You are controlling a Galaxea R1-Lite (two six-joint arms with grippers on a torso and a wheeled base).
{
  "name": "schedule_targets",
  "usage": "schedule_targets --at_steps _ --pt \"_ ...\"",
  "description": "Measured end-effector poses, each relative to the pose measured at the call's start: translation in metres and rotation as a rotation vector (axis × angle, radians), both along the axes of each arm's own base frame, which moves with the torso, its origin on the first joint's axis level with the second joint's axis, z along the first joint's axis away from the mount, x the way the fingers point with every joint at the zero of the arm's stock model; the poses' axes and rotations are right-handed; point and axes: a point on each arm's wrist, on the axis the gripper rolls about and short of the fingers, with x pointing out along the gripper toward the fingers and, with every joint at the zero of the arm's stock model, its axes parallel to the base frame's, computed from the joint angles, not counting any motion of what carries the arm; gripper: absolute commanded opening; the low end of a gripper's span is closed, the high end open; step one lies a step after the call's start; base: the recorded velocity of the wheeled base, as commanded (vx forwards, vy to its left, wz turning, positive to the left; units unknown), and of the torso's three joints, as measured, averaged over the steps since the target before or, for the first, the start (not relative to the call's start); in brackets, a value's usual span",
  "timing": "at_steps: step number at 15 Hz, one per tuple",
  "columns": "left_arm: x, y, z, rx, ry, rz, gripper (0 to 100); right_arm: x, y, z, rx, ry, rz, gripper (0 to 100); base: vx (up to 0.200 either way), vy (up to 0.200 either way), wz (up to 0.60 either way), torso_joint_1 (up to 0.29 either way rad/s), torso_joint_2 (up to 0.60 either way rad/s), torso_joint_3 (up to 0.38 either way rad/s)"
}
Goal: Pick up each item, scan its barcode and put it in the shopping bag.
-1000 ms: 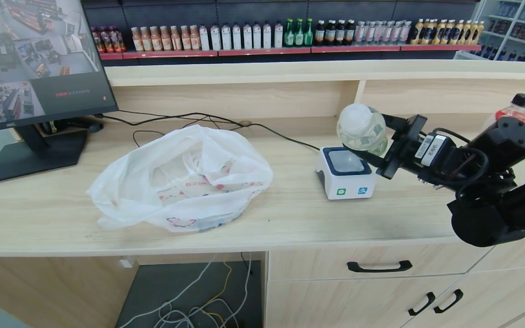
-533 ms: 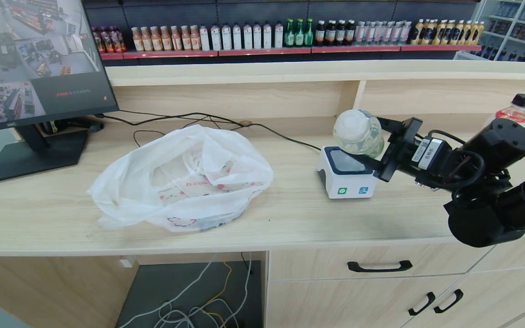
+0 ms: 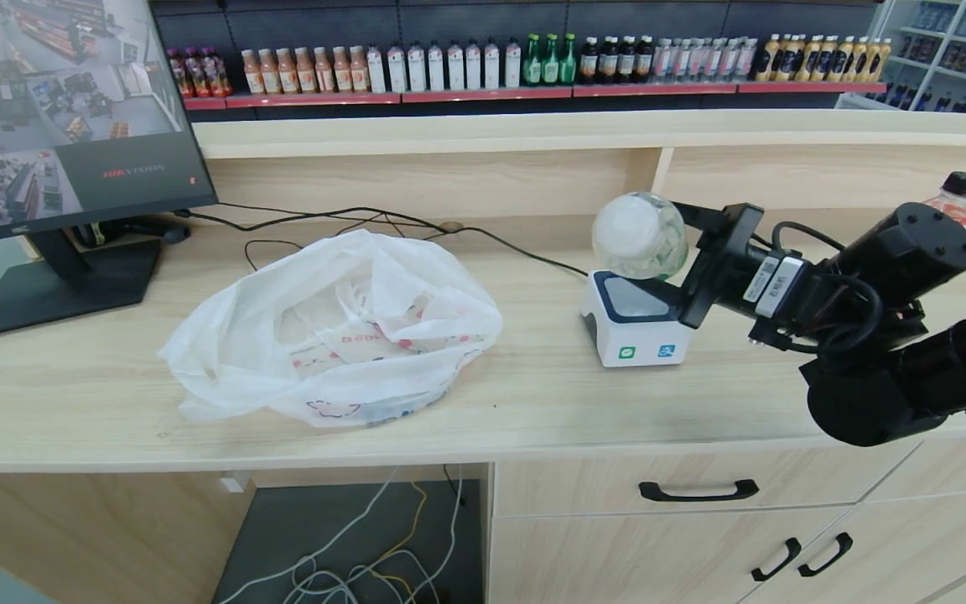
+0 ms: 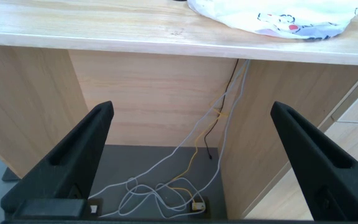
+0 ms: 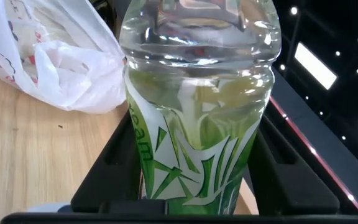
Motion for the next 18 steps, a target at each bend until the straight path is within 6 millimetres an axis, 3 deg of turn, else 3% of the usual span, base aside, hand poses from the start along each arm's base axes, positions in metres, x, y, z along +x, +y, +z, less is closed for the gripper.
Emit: schedule_targets --at_steps 5,10,18 --pt "0.0 0.0 0.0 0.0 0.0 0.0 100 0.001 0.001 -0.013 -0.059 -0.021 0.041 0 0.0 0.0 0.0 0.0 0.0 0.0" --pt "0.0 0.0 0.0 0.0 0.0 -0.001 100 0.006 -0.024 -0.017 -0.076 -0.01 -0.003 0 0.0 0.0 0.0 0.0 0.0 0.0" --pt "0.0 0.0 0.0 0.0 0.0 0.0 100 0.011 -0.021 -0.019 -0.075 -0.011 0.003 0 0.0 0.0 0.0 0.0 0.0 0.0"
